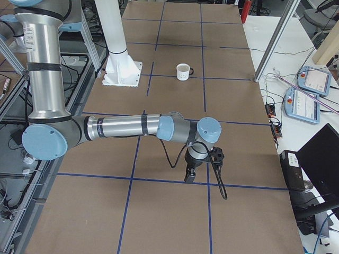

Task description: Flip mug

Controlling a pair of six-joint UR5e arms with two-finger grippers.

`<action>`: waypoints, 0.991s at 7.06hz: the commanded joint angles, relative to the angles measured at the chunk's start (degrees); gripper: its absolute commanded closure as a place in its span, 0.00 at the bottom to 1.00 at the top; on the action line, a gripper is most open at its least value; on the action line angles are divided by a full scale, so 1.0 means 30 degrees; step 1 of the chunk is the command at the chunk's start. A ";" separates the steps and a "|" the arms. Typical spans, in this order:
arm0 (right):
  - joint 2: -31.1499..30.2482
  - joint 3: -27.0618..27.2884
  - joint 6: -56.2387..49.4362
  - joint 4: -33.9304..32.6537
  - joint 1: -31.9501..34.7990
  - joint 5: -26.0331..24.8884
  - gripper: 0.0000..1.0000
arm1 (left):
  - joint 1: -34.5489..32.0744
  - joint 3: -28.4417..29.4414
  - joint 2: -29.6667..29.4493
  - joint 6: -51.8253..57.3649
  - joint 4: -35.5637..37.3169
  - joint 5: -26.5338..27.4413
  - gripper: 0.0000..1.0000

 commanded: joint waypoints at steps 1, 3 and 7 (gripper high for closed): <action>0.0000 0.0000 0.0000 0.0000 0.0000 0.0000 0.00 | -0.0037 0.0262 0.0104 -0.0056 -0.0012 -0.0792 0.00; 0.0000 0.0000 0.0000 0.0000 0.0000 0.0000 0.00 | -0.0037 0.0350 0.0105 -0.0551 0.0046 -0.0793 0.00; 0.0000 0.0000 0.0000 0.0000 0.0000 0.0000 0.00 | -0.0037 0.0262 0.0075 -0.3309 0.0105 -0.0851 0.00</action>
